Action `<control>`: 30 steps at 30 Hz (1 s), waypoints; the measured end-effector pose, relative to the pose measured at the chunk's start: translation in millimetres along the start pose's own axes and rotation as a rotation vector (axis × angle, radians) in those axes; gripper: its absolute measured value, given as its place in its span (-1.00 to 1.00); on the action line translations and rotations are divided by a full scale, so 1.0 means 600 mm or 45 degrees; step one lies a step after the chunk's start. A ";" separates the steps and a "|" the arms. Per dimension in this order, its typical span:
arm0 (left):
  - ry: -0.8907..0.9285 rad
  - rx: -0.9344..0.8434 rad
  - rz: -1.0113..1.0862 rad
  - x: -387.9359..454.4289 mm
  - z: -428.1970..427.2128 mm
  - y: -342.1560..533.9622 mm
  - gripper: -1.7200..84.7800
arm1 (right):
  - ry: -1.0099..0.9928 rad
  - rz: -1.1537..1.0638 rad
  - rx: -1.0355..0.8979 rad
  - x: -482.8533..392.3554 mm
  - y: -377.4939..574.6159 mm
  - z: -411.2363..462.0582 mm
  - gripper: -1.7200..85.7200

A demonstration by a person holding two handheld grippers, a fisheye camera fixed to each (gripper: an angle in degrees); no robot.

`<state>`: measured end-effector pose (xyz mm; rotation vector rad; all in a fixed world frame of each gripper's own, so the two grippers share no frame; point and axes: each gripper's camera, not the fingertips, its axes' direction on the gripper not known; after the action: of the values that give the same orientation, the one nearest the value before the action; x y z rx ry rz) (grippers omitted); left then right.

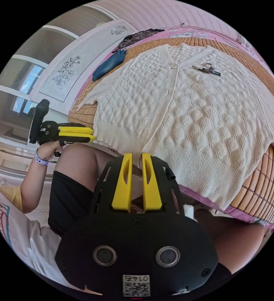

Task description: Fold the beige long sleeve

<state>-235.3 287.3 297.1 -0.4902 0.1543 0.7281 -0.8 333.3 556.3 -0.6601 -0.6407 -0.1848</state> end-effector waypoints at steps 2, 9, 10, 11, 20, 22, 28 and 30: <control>0.008 0.003 -0.009 -0.005 -0.007 -0.003 -0.88 | 0.028 -0.026 0.004 -0.011 -0.004 -0.002 -0.93; -0.039 -0.011 -0.018 -0.012 -0.028 -0.011 -0.97 | 0.167 -0.075 -0.012 -0.037 -0.012 0.018 -0.96; -0.037 -0.013 -0.022 -0.014 -0.030 -0.012 -0.97 | 0.190 -0.082 -0.004 -0.046 -0.011 0.021 -0.96; -0.029 -0.012 -0.030 -0.018 -0.034 -0.013 -0.96 | 0.209 -0.087 -0.002 -0.056 -0.010 0.023 -0.96; 0.032 0.261 -0.129 -0.073 -0.127 0.026 -0.87 | 0.145 -0.122 -0.127 -0.082 -0.002 0.034 -0.96; 0.020 0.376 -0.185 -0.099 -0.159 0.041 -0.89 | 0.147 -0.118 -0.132 -0.084 0.001 0.033 -0.96; 0.016 0.702 -0.558 -0.244 -0.220 0.112 -0.87 | 0.204 -0.213 -0.071 -0.124 -0.011 0.015 -0.94; 0.006 0.737 -0.708 -0.308 -0.215 0.145 -0.85 | 0.227 -0.288 -0.043 -0.146 -0.021 0.012 -0.92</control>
<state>-426.5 169.8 207.2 0.0302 0.2123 0.1171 -78.5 324.5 514.0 -0.5954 -0.5406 -0.4608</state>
